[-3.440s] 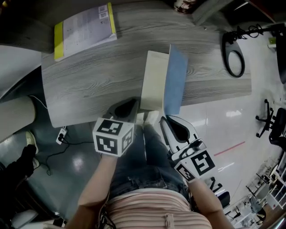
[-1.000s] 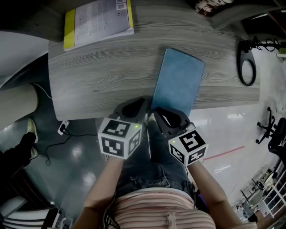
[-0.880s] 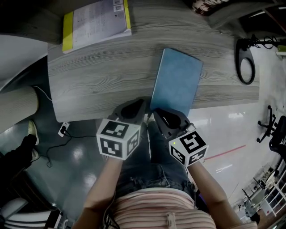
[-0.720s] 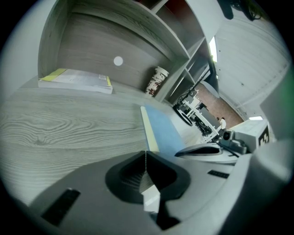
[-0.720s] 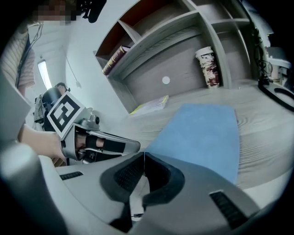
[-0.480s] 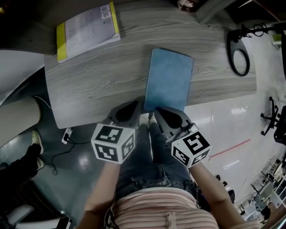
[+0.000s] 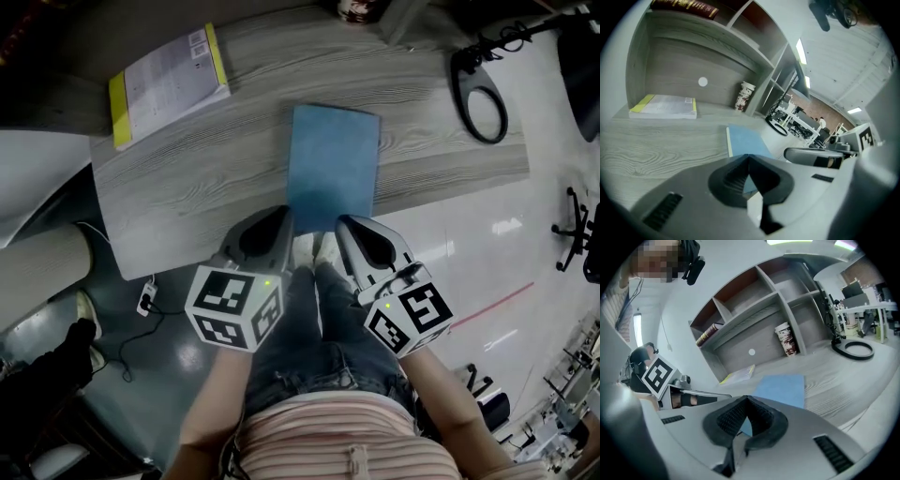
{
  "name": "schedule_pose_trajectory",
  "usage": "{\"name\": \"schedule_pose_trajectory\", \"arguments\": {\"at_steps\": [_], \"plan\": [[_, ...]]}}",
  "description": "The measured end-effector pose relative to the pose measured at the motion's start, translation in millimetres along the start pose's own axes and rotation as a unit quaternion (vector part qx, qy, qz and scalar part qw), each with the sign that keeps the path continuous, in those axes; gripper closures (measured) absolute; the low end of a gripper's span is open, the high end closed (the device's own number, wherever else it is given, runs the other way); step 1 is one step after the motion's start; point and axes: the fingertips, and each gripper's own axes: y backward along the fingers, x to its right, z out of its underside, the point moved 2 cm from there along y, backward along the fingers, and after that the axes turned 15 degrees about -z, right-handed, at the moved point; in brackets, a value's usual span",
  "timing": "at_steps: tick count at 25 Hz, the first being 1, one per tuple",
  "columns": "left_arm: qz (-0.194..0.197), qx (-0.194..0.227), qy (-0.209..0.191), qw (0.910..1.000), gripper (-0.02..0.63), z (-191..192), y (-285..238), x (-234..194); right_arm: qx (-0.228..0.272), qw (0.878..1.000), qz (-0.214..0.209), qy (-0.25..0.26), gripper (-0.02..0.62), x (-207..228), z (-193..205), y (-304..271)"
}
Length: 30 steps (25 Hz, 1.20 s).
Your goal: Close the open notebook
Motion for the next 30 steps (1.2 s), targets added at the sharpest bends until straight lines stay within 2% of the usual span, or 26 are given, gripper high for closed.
{"name": "schedule_pose_trajectory", "arguments": {"at_steps": [11, 30], "plan": [[0.025, 0.027, -0.03, 0.9989, 0.594, -17, 7, 29, 0.052, 0.998, 0.045, 0.004, 0.588, 9, -16, 36], [0.053, 0.082, -0.059, 0.9935, 0.594, -37, 35, 63, 0.12, 0.989, 0.078, 0.045, 0.588, -2, -45, 83]]}}
